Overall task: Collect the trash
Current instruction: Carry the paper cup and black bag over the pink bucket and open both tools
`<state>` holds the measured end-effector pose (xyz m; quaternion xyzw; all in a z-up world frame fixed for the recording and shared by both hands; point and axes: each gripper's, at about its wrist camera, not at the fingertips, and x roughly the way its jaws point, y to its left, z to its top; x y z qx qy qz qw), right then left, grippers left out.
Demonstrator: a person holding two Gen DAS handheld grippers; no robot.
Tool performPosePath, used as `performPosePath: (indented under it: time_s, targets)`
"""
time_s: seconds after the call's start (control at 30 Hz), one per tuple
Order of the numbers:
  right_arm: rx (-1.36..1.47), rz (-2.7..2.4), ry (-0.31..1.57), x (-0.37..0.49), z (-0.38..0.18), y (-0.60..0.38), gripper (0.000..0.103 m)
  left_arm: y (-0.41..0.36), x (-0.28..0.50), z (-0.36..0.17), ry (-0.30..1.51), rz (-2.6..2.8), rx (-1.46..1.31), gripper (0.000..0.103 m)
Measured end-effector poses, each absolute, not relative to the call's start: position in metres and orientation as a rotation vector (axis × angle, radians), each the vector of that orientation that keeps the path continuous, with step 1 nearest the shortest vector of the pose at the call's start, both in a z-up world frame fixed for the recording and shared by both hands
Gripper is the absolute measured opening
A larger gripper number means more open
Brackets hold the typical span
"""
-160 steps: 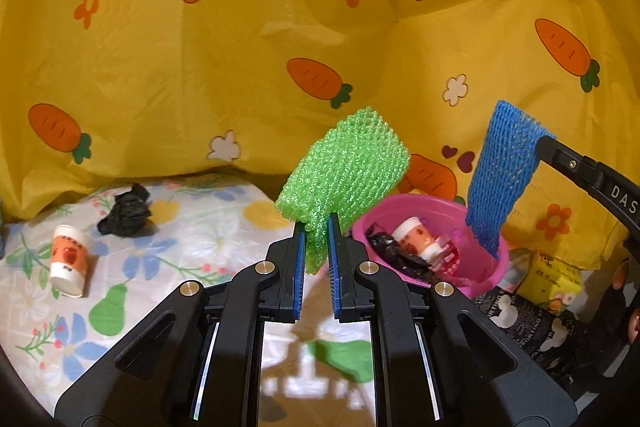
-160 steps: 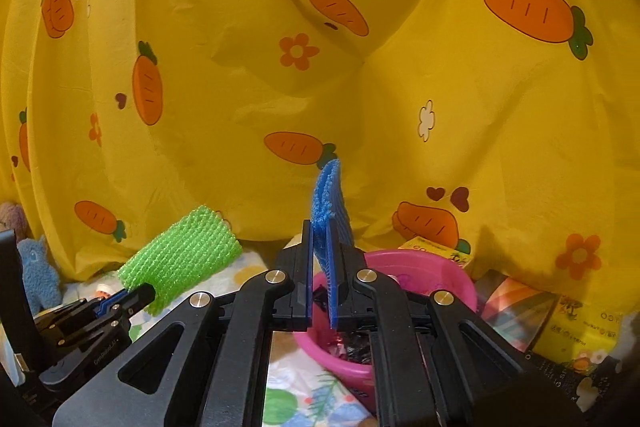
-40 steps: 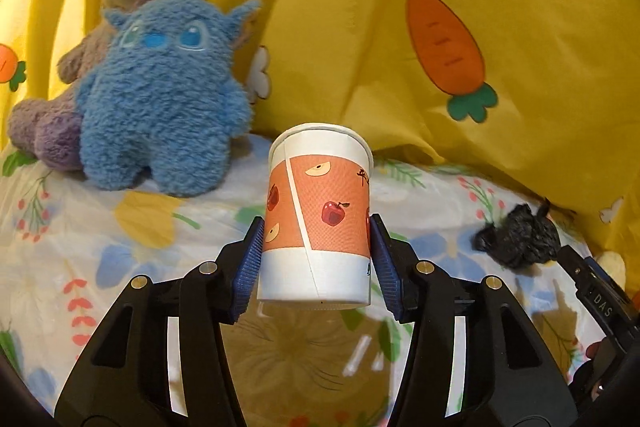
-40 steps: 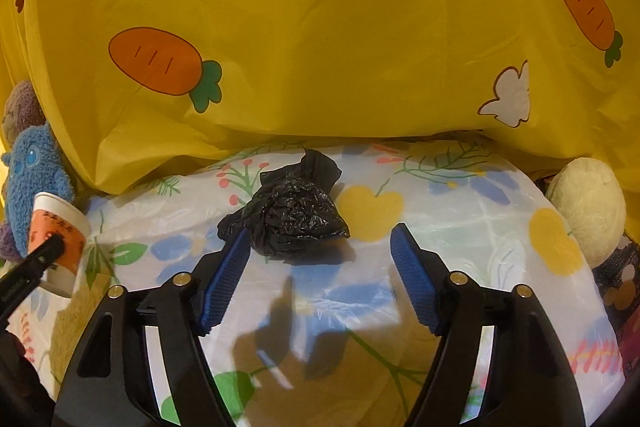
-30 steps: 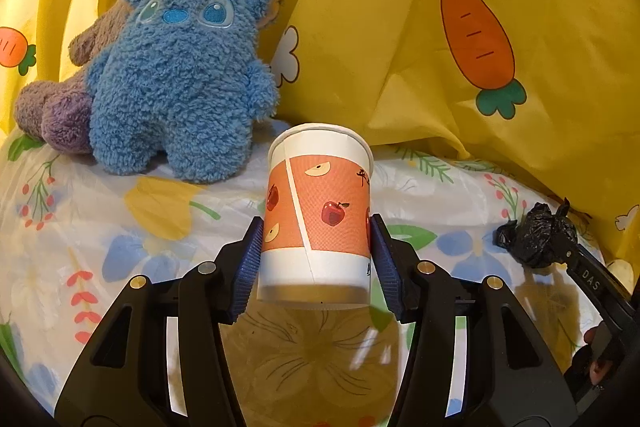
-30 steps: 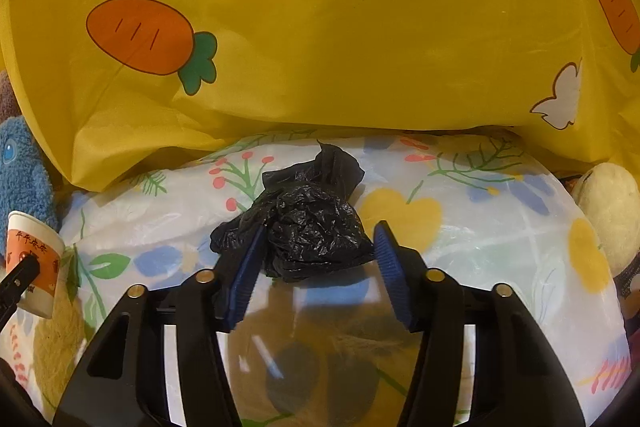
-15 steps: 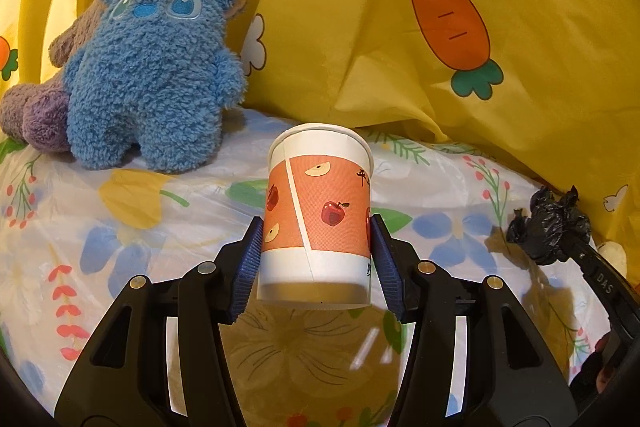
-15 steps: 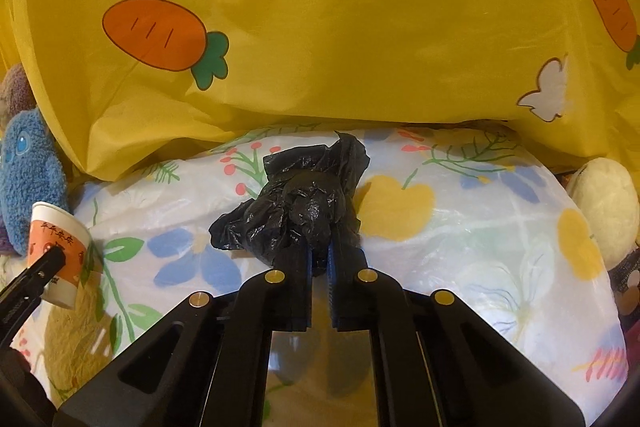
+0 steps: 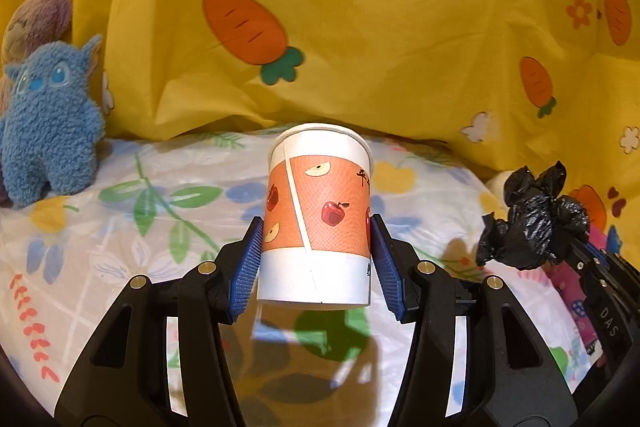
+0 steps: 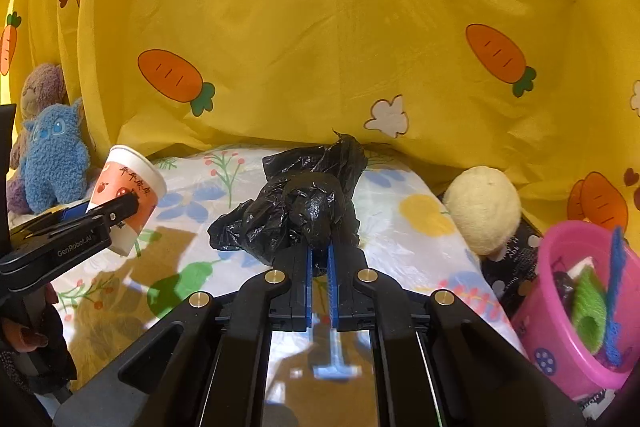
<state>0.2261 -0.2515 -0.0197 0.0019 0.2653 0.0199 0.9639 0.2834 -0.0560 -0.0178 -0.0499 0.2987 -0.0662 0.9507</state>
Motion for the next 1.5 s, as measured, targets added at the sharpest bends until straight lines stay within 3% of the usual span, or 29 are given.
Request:
performPosePath:
  time_s: [0.43, 0.77, 1.13, 1.5]
  targets:
    - [0.137, -0.062, 0.454, 0.135, -0.006, -0.321, 0.007, -0.171, 0.204, 0.011, 0.538, -0.475, 0.013, 0.052]
    - [0.192, -0.338, 0.363, 0.087, 0.009, -0.414, 0.007, -0.27, 0.187, 0.028, 0.518, -0.761, -0.021, 0.052]
    - [0.262, -0.518, 0.383, 0.078, -0.006, -0.498, 0.007, -0.377, 0.194, -0.003, 0.599, -0.972, 0.018, 0.052]
    - [0.297, -0.539, 0.438, 0.094, -0.023, -0.525, 0.007, -0.402, 0.235, -0.04, 0.759, -1.001, -0.037, 0.058]
